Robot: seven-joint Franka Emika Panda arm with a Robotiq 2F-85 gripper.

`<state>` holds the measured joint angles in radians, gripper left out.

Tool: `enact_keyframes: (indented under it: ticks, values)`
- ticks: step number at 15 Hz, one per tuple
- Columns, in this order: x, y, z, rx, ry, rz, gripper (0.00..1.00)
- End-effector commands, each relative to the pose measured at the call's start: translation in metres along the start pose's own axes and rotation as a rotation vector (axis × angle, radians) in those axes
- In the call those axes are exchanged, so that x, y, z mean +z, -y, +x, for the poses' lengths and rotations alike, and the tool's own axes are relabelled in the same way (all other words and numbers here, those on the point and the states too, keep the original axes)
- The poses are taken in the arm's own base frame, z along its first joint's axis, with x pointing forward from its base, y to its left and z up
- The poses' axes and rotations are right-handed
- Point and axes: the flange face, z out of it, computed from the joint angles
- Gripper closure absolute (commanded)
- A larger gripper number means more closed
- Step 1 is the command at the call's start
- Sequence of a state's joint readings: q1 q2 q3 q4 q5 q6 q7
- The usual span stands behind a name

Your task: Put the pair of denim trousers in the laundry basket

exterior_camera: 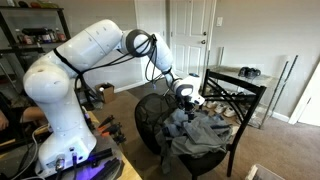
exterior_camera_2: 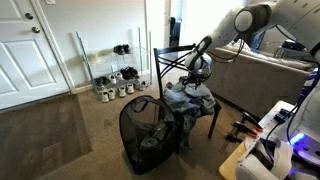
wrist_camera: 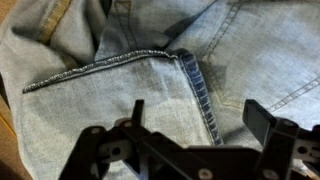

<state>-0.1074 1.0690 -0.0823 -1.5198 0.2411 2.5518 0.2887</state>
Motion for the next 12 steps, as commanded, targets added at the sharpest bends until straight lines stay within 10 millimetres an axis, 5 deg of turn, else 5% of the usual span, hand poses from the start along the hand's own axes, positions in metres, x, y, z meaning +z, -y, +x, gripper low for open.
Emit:
enact_keyframes:
  ticks: [1,8,12]
  values:
    - [0.008,0.007,0.004,-0.010,0.077,0.030,0.00]
    - [-0.006,0.071,-0.016,-0.264,0.146,0.158,0.00]
    - [-0.001,0.080,-0.031,-0.290,0.190,0.093,0.00]
